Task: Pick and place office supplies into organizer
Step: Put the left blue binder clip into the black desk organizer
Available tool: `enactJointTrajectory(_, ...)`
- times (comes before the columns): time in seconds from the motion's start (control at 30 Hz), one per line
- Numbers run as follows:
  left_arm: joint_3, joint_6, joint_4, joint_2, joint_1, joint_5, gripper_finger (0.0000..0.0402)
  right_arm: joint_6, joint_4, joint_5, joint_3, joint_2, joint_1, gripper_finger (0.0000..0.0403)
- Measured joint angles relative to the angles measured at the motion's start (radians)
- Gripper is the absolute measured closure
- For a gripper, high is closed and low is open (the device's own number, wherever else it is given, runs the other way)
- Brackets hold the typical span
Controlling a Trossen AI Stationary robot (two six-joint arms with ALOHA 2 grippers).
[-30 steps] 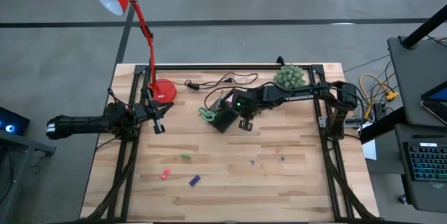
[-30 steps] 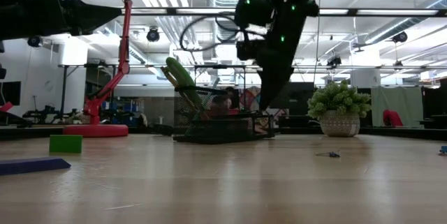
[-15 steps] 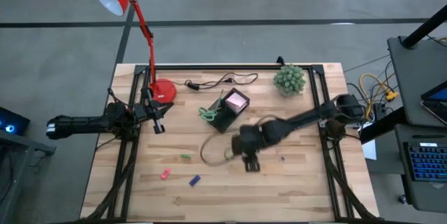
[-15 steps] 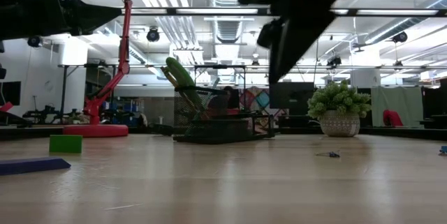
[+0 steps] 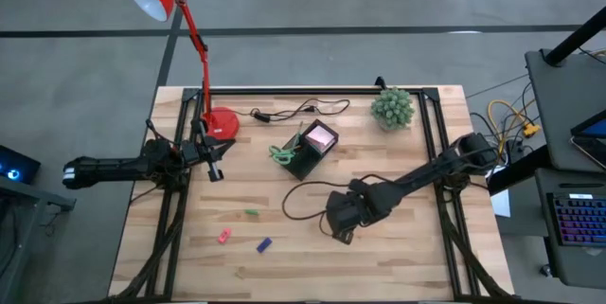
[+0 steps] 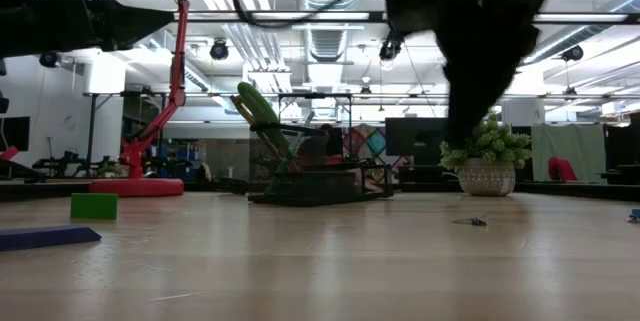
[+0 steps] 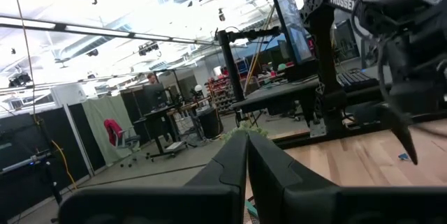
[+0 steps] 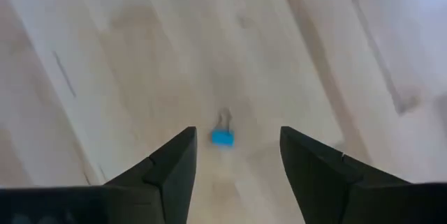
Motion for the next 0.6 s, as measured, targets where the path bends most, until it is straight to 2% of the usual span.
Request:
enactJointTrajectory(0.4,0.0,0.0,0.0,0.0,0.0,0.0,0.0402,0.101,0.084,-0.008,-0.097,0.0,0.022,0.0209)
enactJointTrajectory(0.6,0.0,0.0,0.0,0.0,0.0,0.0,0.0402,0.078,0.221,-0.005,-0.172,0.0,0.044,0.0209)
